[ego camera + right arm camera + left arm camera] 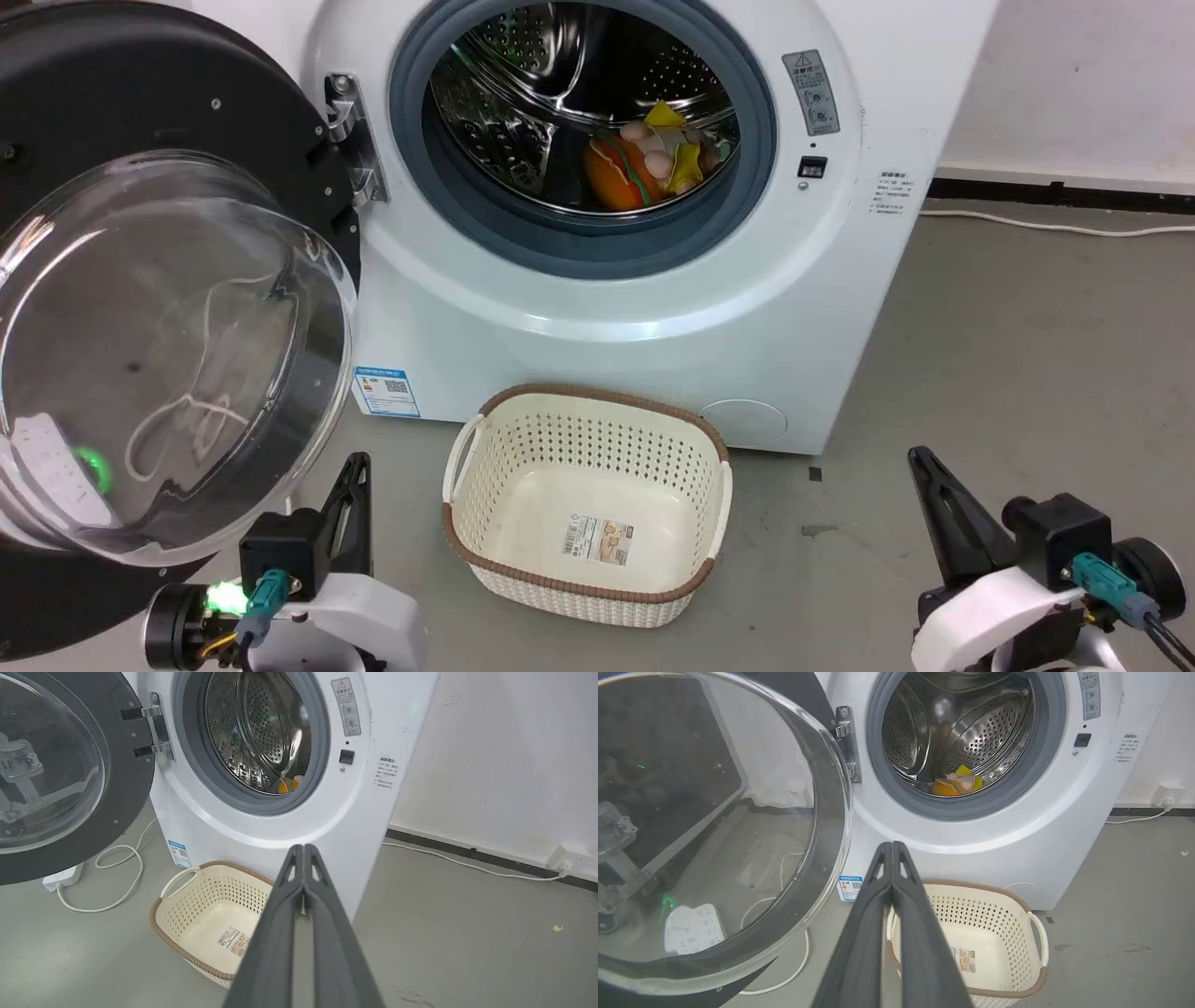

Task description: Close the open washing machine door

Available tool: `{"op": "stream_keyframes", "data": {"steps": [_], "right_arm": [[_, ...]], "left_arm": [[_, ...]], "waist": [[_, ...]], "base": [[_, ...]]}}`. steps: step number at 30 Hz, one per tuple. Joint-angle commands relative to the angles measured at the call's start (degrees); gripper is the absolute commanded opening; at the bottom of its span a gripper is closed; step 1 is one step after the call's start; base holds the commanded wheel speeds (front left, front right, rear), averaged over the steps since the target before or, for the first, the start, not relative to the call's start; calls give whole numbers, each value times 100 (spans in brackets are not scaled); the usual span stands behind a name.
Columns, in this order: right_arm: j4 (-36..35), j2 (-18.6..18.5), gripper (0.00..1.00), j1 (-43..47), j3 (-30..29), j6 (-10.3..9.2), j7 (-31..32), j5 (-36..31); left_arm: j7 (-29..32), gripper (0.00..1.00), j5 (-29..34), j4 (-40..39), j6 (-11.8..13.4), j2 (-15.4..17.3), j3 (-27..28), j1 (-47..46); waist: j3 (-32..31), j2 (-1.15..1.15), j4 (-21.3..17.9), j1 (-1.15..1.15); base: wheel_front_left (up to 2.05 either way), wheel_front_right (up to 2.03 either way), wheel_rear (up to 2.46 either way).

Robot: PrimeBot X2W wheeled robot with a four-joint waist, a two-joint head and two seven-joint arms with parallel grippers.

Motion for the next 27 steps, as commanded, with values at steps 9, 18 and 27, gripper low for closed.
{"op": "stream_keyframes", "data": {"steps": [9,18,27], "right_arm": [[9,23,0,99,-2,5,3,-42],[9,23,0,99,-2,5,3,-42],[9,23,0,99,-2,5,3,-42]], "left_arm": [[2,0,16,-24,16,-3,10,80],[2,0,16,-24,16,-3,10,80],[2,0,16,-24,16,-3,10,80]], "waist": [[0,0,0,0],[0,0,0,0],[0,0,0,0]], "base": [[0,0,0],[0,0,0],[0,0,0]]}}
